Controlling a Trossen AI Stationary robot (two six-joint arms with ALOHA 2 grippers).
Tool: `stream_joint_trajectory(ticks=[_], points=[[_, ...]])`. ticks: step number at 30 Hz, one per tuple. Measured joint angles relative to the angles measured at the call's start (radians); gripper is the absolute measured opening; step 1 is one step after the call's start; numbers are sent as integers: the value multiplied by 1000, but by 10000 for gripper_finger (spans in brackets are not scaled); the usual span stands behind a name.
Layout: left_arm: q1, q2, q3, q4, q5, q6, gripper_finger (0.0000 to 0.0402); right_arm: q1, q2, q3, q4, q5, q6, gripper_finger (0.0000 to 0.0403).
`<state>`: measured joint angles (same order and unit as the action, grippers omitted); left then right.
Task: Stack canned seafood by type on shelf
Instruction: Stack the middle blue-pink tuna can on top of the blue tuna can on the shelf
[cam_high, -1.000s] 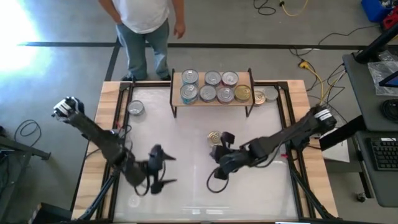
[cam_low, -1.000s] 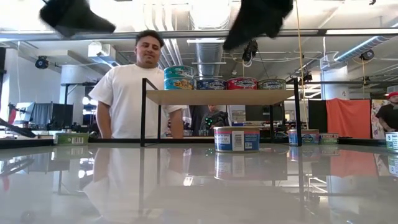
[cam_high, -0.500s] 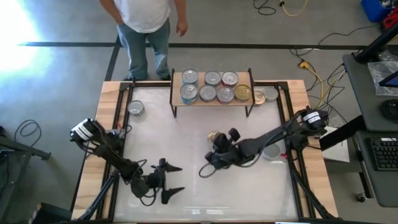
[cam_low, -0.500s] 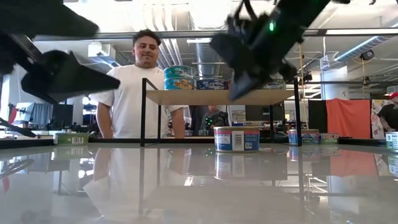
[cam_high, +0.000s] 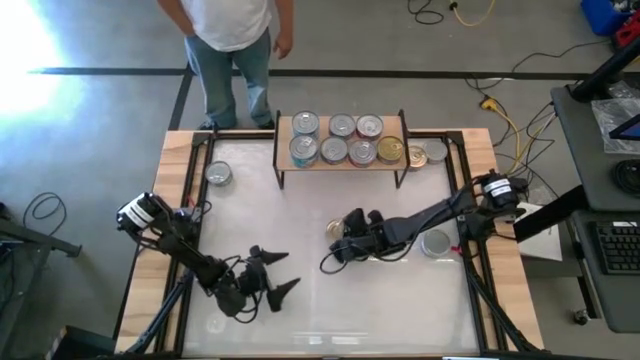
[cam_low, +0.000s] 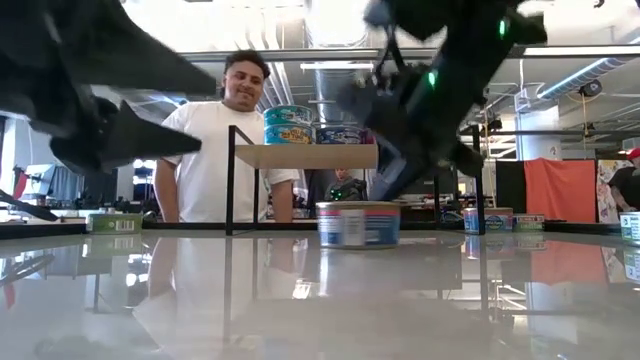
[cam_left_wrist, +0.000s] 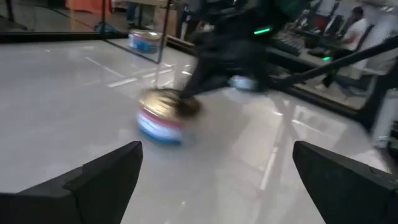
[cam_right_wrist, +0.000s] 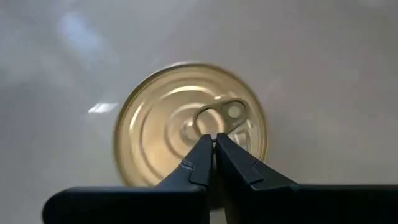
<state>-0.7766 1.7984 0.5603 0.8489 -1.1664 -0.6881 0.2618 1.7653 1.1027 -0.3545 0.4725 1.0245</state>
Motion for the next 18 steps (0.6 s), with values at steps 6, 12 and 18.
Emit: stream_joint_trajectory(ticks=[6,12,18], points=[[41,77,3,-2,33,-26,400,55,-70,157,-50,-67,-276,13],[52,182,34,-2,86,-91,400,46,-54,119,-285,71,-281,13],[81,298,124,-5,97,-78,400,56,12,59,-85,-41,-339,13]])
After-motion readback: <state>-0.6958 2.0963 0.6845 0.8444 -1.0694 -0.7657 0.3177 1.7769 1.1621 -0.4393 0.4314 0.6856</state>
